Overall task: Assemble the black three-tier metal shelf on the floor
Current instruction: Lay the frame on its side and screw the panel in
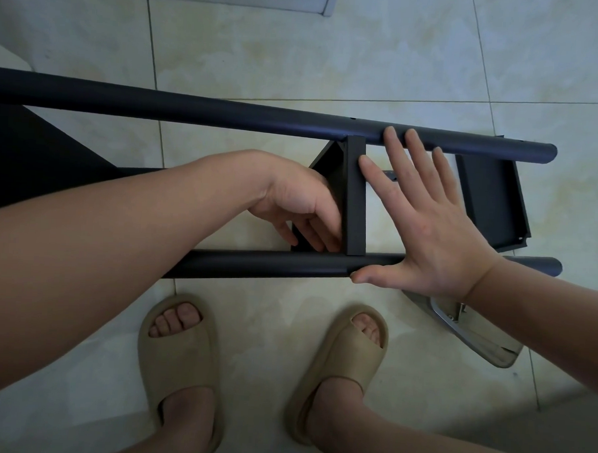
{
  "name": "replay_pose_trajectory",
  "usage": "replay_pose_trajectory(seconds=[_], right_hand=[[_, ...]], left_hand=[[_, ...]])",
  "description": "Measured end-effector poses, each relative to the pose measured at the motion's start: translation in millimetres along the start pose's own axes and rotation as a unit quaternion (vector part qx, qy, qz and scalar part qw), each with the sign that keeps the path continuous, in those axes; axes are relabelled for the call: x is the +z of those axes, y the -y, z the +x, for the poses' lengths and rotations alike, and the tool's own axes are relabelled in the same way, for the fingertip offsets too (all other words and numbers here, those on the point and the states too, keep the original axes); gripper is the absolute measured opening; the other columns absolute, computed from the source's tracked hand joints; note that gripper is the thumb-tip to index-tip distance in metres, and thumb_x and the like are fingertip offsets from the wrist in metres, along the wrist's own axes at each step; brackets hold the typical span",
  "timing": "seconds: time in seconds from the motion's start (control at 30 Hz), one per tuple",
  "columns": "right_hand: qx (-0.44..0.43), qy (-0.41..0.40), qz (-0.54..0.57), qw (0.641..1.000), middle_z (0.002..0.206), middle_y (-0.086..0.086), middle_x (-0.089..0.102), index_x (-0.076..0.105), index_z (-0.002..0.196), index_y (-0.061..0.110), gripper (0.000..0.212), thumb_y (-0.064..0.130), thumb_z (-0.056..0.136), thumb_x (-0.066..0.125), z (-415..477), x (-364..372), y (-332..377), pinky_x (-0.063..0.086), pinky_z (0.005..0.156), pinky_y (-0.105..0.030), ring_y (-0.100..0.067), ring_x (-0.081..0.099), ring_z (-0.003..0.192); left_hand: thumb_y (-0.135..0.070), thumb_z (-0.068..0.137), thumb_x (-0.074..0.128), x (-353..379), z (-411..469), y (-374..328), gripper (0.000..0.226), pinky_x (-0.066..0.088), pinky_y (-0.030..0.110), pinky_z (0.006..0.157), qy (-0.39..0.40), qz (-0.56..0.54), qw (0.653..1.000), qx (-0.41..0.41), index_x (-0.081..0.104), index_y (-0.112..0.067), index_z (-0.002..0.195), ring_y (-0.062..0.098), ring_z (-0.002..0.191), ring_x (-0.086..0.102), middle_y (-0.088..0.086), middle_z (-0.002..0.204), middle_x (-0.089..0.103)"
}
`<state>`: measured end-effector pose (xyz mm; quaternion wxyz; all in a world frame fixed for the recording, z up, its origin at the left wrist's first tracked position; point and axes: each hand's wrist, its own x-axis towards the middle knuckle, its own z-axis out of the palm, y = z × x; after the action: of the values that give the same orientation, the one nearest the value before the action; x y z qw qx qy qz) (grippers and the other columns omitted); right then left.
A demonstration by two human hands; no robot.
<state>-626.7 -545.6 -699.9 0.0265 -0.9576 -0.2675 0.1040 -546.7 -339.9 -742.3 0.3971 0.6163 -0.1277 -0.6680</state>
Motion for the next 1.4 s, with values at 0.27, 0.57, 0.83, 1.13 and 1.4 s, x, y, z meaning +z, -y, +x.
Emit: replay_pose_trajectory(seconds=[0.27,0.57,0.83,1.13,1.4], right_hand=[[-0.016,0.011,0.037,0.999,0.168,-0.023,-0.003,0.009,0.162,0.011,0.119,0.092,0.079,0.038,1.8,1.2,-2.3,0.001,0.124,-0.061,-0.045,-0.009,0.154],[-0.014,0.012,0.039,0.999,0.168,-0.023,-0.002,0.01,0.162,0.011,0.12,0.093,0.079,0.036,1.6,1.0,-2.4,0.002,0.124,-0.063,-0.045,-0.008,0.154],[-0.013,0.011,0.037,0.999,0.167,-0.024,-0.001,0.013,0.161,0.01,0.12,0.092,0.078,0.038,1.5,1.2,-2.5,0.005,0.123,-0.064,-0.046,-0.007,0.154],[-0.014,0.008,0.033,0.999,0.168,-0.024,-0.001,0.012,0.162,0.01,0.12,0.093,0.079,0.036,1.5,1.2,-2.8,0.004,0.123,-0.063,-0.045,-0.007,0.154],[-0.015,0.005,0.033,0.999,0.167,-0.024,0.0,0.013,0.161,0.01,0.119,0.092,0.079,0.037,1.2,1.1,-2.3,0.006,0.123,-0.064,-0.046,-0.005,0.154]], left_hand=[[-0.009,0.089,0.068,0.2,2.2,1.4,0.026,0.045,0.046,0.108,0.024,-0.036,0.999,0.017,0.073,-0.01,0.115,0.018,0.104,0.072,0.007,0.112,0.075],[-0.016,0.088,0.069,-0.5,1.0,0.3,0.015,0.045,0.041,0.103,0.001,0.002,1.0,0.012,0.076,-0.022,0.1,0.014,0.105,0.071,-0.001,0.103,0.078],[-0.01,0.087,0.07,-1.9,-0.1,0.4,0.02,0.045,0.038,0.1,0.001,-0.01,1.0,0.024,0.075,-0.021,0.102,0.009,0.102,0.07,-0.003,0.106,0.077],[-0.019,0.088,0.071,-0.9,-2.0,-1.4,0.024,0.044,0.041,0.104,0.001,0.031,0.999,0.008,0.073,-0.021,0.112,0.013,0.107,0.07,-0.005,0.106,0.077],[-0.022,0.091,0.066,-1.5,-2.5,-0.3,0.02,0.044,0.04,0.101,0.012,0.034,0.999,0.001,0.074,-0.021,0.11,0.013,0.105,0.07,-0.006,0.105,0.077]])
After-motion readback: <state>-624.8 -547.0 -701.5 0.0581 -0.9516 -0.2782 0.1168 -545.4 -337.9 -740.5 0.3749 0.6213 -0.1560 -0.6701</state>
